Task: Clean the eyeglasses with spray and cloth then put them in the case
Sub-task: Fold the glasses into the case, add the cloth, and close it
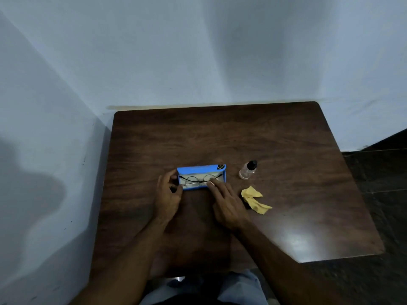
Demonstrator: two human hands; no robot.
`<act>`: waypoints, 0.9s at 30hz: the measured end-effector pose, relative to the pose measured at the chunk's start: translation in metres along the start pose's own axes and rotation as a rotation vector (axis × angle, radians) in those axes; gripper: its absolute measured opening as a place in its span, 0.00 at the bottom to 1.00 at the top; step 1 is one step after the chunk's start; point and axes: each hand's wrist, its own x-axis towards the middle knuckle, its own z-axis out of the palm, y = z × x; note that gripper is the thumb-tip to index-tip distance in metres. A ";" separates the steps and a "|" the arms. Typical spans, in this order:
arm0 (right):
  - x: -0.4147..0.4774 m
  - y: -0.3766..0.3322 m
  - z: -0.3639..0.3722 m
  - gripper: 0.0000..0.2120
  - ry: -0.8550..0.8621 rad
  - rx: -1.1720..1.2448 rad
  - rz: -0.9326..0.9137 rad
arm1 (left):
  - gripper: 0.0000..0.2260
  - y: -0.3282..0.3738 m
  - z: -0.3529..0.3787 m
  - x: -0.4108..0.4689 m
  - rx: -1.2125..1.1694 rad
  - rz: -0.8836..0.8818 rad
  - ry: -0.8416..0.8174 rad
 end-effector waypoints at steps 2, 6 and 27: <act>-0.011 0.006 0.000 0.33 0.070 0.061 0.027 | 0.25 0.003 -0.001 -0.002 -0.020 -0.022 -0.001; -0.031 0.020 -0.007 0.18 0.345 0.115 0.181 | 0.25 0.008 -0.003 -0.008 -0.049 -0.073 0.011; -0.049 0.067 -0.016 0.15 0.123 -0.058 0.471 | 0.10 0.043 0.031 -0.069 -0.107 -0.203 -0.031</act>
